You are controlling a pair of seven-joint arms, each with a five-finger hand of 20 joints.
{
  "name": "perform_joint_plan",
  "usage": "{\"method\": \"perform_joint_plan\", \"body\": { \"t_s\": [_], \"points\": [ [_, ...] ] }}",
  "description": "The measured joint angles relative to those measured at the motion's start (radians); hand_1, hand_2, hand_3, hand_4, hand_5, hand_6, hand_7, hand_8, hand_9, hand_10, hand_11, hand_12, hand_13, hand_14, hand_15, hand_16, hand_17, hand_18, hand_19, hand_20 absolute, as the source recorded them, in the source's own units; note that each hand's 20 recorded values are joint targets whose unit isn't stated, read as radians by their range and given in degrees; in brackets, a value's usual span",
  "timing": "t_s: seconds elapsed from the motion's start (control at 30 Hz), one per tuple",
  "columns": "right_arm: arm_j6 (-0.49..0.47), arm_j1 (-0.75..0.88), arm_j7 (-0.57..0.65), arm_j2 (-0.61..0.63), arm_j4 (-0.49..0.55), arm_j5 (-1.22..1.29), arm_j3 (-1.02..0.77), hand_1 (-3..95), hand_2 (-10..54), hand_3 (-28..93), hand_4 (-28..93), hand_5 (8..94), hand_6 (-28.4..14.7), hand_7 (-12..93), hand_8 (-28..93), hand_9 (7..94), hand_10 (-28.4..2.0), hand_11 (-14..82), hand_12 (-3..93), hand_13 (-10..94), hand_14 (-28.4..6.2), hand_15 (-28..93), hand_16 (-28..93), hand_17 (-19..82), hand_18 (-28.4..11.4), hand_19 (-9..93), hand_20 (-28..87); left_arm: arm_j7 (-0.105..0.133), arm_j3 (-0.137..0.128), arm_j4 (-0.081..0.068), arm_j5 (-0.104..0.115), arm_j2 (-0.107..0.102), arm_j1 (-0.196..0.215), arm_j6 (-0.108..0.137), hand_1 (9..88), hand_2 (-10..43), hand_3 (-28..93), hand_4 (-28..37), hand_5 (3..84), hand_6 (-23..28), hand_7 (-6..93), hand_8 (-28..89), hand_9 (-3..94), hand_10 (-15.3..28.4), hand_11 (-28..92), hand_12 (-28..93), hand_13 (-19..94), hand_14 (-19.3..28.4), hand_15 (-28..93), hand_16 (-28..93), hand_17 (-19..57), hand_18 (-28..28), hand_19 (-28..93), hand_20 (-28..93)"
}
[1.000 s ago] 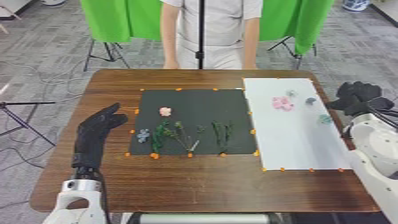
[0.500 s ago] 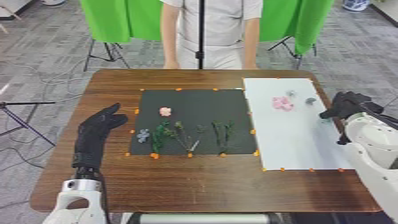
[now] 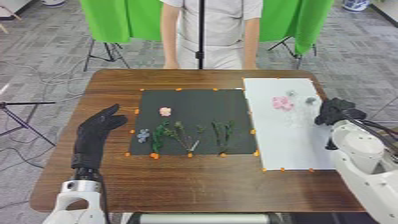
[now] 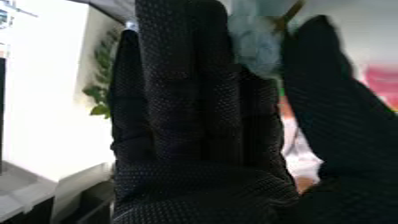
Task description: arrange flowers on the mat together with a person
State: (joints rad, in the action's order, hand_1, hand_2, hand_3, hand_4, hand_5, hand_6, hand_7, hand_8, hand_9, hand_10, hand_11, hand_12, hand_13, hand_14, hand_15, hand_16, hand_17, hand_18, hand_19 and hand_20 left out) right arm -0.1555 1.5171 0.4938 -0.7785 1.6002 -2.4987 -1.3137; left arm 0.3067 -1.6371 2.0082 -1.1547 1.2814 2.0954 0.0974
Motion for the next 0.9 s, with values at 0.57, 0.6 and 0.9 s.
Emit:
{"method": "perform_joint_plan", "body": {
  "t_s": [0.57,0.6,0.9],
  "points": [
    [0.120,0.052,0.047,-0.003,0.113,-0.042,-0.033,62.6,-9.5,61,-28,85.7,6.3,18,3,93.3,-5.8,3.7,30.2,82,-3.7,26,57,36,-12.3,31,47,0.000,-0.038,0.008,0.004,-0.001,0.019,0.012,24.5,1.1,69,-21.5,50.6,4.3,13.6,-5,50.9,14.2,23,16,42,18.9,23,2,10.2,12.7,8,21],
    [0.126,0.048,0.047,0.002,0.139,-0.042,-0.032,62.6,-9.5,61,-28,85.8,6.3,18,3,93.3,-5.8,3.7,30.3,82,-3.7,27,57,36,-12.2,31,47,0.000,-0.044,0.009,0.005,-0.001,0.023,0.016,24.6,1.2,69,-21.5,50.6,4.3,13.7,-5,50.9,14.2,23,16,42,18.9,23,2,10.2,12.7,8,21],
    [0.227,-0.223,-0.115,0.076,0.301,-0.004,0.255,61.8,-9.5,62,-28,85.8,6.6,18,3,93.4,-5.6,3.6,30.4,80,-3.4,29,56,36,-11.5,29,46,0.000,-0.071,0.009,0.025,-0.010,0.049,0.046,24.4,1.0,69,-21.7,50.8,4.3,13.9,-5,51.0,14.2,23,16,42,18.9,23,2,10.2,12.7,8,21]
  ]
}}
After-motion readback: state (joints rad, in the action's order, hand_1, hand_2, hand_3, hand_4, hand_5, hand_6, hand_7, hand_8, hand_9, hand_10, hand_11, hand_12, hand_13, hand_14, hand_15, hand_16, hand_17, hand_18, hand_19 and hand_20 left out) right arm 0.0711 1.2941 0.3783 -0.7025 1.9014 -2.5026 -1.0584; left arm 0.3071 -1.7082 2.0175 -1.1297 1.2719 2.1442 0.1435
